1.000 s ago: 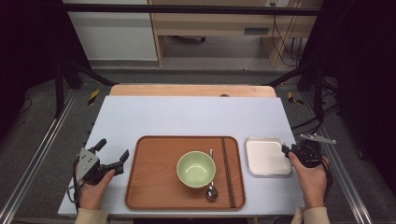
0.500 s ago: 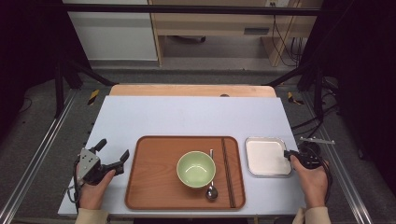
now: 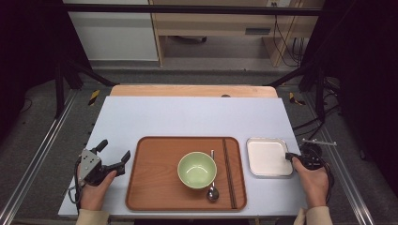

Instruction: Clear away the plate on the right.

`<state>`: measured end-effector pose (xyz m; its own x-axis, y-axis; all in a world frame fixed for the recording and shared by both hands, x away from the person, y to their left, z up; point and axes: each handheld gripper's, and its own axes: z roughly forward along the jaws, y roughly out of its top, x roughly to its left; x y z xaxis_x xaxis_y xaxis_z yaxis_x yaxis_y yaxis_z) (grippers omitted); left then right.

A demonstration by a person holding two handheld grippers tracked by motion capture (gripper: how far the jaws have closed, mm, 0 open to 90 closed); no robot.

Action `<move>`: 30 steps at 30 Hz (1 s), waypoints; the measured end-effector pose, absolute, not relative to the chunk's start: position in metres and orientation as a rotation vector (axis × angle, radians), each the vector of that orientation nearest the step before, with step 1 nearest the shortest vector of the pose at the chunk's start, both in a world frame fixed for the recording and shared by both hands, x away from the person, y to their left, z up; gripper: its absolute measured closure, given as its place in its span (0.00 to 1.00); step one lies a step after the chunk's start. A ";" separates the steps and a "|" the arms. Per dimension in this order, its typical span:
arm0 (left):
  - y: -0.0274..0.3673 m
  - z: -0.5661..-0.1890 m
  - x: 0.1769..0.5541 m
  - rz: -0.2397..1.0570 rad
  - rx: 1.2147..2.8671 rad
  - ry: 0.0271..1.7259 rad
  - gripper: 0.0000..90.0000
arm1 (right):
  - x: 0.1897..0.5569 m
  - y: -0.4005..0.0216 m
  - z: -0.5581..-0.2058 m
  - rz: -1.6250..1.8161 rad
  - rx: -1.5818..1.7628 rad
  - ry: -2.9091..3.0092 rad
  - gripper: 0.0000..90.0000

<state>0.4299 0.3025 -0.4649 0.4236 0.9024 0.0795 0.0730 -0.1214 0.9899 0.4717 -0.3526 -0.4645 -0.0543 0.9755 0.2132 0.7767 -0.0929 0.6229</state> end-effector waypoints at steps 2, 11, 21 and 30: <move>0.302 -0.465 0.430 0.904 1.530 0.897 0.07 | 0.472 -0.353 -0.465 0.897 1.916 1.872 0.89; 0.302 -0.465 0.430 0.903 1.533 0.898 0.07 | 0.473 -0.354 -0.467 0.891 1.926 1.871 0.92; 0.302 -0.466 0.430 0.901 1.535 0.899 0.07 | 0.474 -0.355 -0.469 0.903 1.946 1.867 0.95; 0.302 -0.466 0.430 0.902 1.535 0.901 0.07 | 0.473 -0.358 -0.465 1.038 1.988 1.784 0.99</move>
<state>0.4305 0.3017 -0.4658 0.4240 0.9022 0.0798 0.0784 -0.1243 0.9891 0.4730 -0.3585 -0.4645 -0.0177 0.9460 0.3236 0.7488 -0.2019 0.6313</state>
